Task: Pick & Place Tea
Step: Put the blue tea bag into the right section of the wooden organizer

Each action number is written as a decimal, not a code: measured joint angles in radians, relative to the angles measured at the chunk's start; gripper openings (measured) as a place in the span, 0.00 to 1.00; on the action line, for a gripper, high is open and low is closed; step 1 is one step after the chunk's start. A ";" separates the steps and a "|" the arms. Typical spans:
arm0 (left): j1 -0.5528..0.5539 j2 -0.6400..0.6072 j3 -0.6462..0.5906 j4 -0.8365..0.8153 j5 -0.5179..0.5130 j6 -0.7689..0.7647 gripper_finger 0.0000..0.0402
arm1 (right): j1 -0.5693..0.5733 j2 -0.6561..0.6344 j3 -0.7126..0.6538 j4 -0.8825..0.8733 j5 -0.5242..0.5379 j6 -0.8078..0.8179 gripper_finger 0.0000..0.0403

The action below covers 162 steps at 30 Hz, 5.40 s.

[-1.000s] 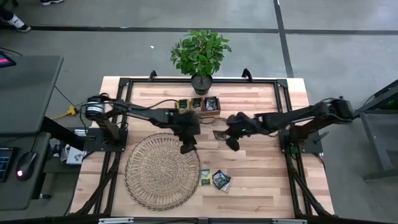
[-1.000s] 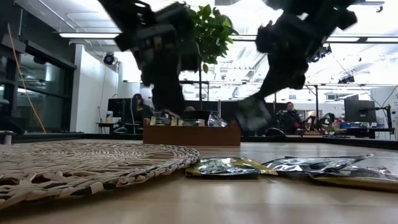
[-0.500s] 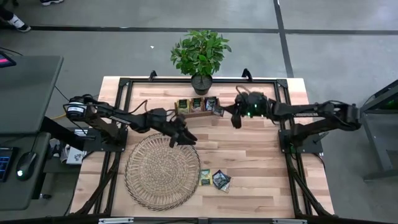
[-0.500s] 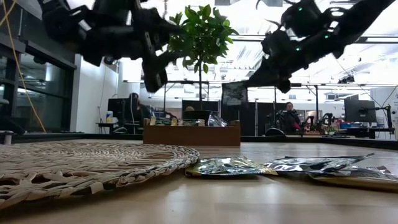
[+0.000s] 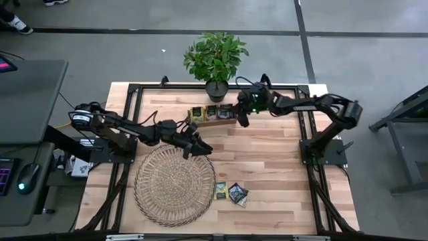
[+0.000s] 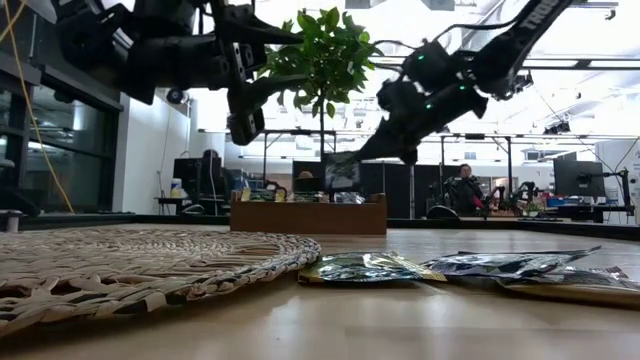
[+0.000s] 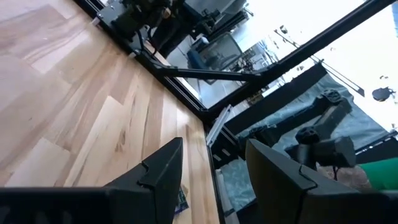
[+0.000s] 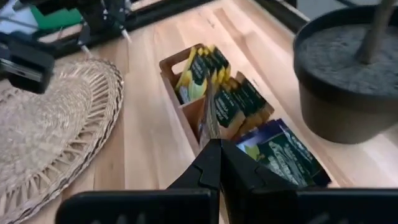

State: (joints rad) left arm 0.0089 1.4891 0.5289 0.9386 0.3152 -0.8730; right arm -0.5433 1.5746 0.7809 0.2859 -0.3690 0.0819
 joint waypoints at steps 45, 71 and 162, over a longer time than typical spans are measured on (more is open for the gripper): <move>-0.016 0.001 0.000 -0.053 -0.048 -0.015 0.43 | -0.045 0.073 0.056 -0.162 0.082 -0.295 0.06; -0.119 0.001 0.001 -0.183 -0.140 0.013 0.43 | 0.183 -0.211 0.056 -0.493 0.156 -0.212 0.51; -0.343 0.575 0.697 -0.701 -0.166 0.012 0.43 | 1.568 0.206 0.070 -0.091 0.849 1.815 0.44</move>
State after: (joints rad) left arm -0.3340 2.0636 1.2259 0.2380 0.1488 -0.8608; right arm 1.0252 1.7802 0.8514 0.1951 0.4796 1.8974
